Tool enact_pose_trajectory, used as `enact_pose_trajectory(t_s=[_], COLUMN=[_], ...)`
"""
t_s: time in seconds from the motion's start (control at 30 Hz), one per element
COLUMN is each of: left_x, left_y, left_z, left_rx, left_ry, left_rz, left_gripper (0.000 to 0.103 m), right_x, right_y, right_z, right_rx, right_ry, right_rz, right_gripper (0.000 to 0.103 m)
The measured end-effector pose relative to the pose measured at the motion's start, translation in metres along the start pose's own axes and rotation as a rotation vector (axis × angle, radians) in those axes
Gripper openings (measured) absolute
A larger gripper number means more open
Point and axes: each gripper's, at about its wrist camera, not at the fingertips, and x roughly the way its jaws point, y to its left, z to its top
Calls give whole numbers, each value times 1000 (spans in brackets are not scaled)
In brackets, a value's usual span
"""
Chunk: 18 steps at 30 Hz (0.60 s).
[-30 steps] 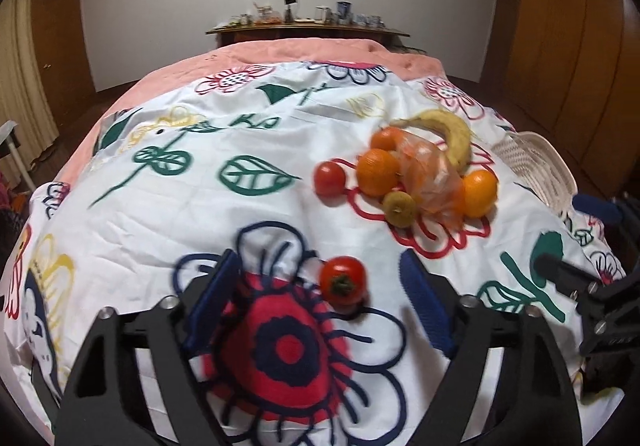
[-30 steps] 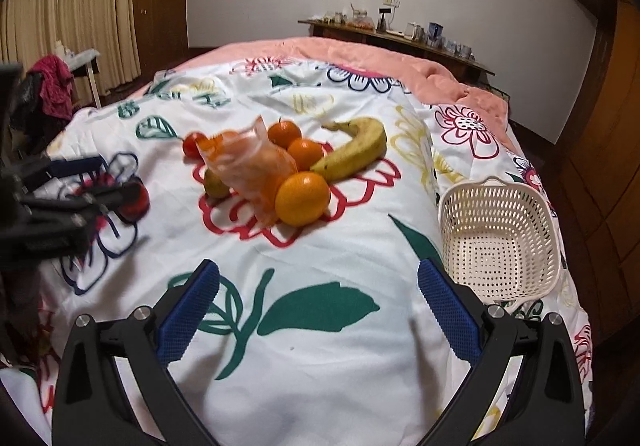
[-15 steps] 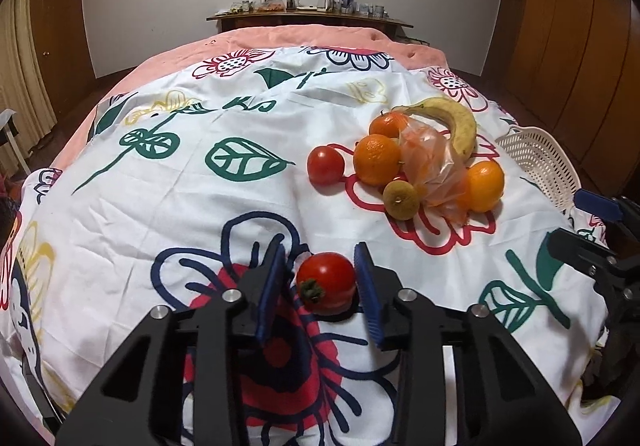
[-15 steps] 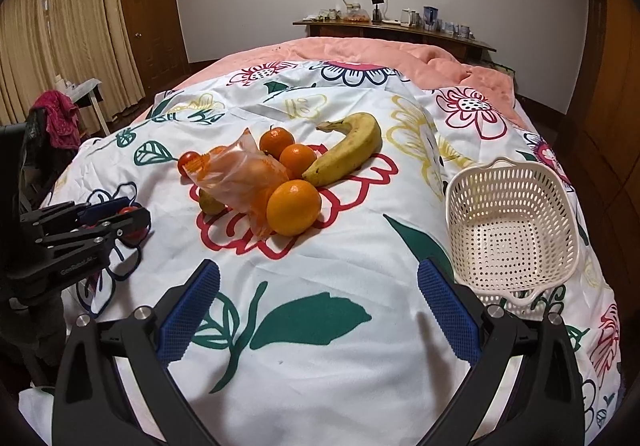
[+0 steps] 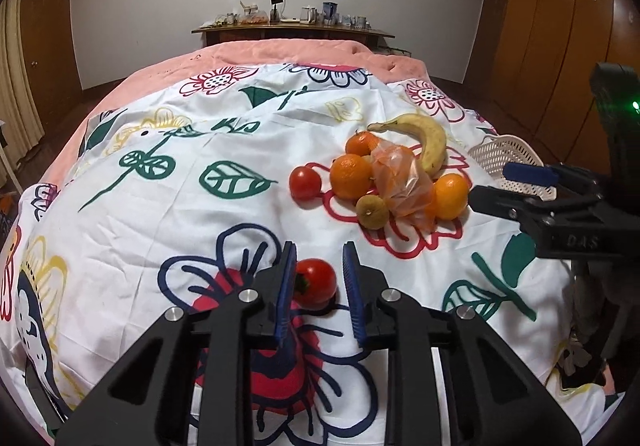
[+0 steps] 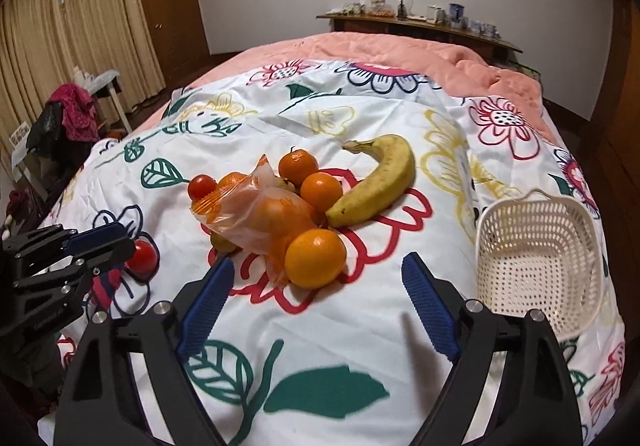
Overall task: Organize fruits
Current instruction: 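Lift the tomato with the left gripper while the right gripper grasps the large orange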
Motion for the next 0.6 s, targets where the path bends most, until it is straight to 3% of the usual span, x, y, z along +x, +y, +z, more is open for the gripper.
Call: enact_pose_trajectory(t_s=[0.1,0.6], left_x=[3,16], left_y=[3,8], left_z=[-4,-10], left_rx=[-6,-15], left_ry=[16,35], left_rz=[-3,-15], left_gripper=[25,29], right_x=[12,28], right_y=[2,9], right_z=[4,9], right_rx=[-12,-43], right_ry=[42,113], right_rz=[15,30], right_gripper=[78,78])
